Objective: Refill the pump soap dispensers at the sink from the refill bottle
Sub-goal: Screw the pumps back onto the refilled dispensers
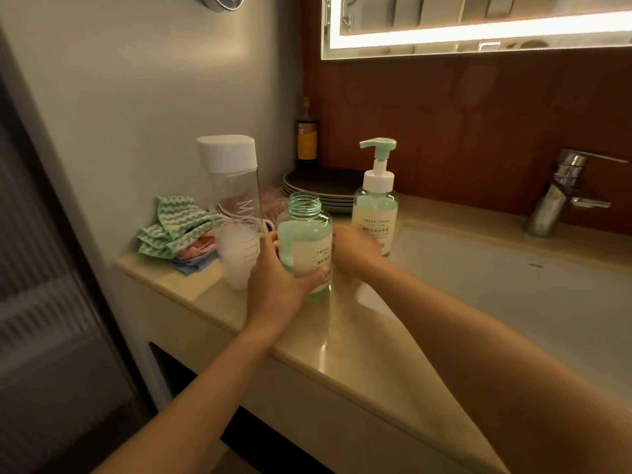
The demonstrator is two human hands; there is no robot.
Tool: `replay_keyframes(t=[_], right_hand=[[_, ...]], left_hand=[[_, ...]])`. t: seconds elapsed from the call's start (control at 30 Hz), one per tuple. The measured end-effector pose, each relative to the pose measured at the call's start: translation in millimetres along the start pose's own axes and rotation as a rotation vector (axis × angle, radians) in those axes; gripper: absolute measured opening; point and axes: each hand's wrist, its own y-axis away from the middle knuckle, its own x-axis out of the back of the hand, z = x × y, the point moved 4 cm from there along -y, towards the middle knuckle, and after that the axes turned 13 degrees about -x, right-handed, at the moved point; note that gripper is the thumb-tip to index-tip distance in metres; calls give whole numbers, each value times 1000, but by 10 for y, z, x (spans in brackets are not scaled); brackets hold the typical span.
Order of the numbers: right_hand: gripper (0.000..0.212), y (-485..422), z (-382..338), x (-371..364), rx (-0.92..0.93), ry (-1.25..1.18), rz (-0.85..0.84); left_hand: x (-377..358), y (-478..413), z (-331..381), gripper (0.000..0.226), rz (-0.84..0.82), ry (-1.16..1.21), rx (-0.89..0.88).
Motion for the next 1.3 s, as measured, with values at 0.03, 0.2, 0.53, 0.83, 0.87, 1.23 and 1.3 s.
replay_keyframes(t=[0.03,0.2,0.53,0.83,0.87,1.23,1.3], right_hand=[[17,0,6,13,-23,-22,14],[15,69,2,272,-64,-221,159],[34,322,-69,1062,-59,-617,339],[35,578,76,1184,-177,-1265,246],[34,605,92,1220,-179,-1291,259],[39,875,359,1755,62,-1084,630],[40,923,366,1803,93,-1059,646]], left_hand=[[1,0,1,81,0,-4,-1],[8,10,10,80,-7,14,-4],[4,25,13,78,-26,34,52],[-12,62,161,72,-118,34,18],[-19,64,167,72,-137,39,16],[-62,51,210,78,-261,77,-16],[-63,51,215,80,-259,79,-14]])
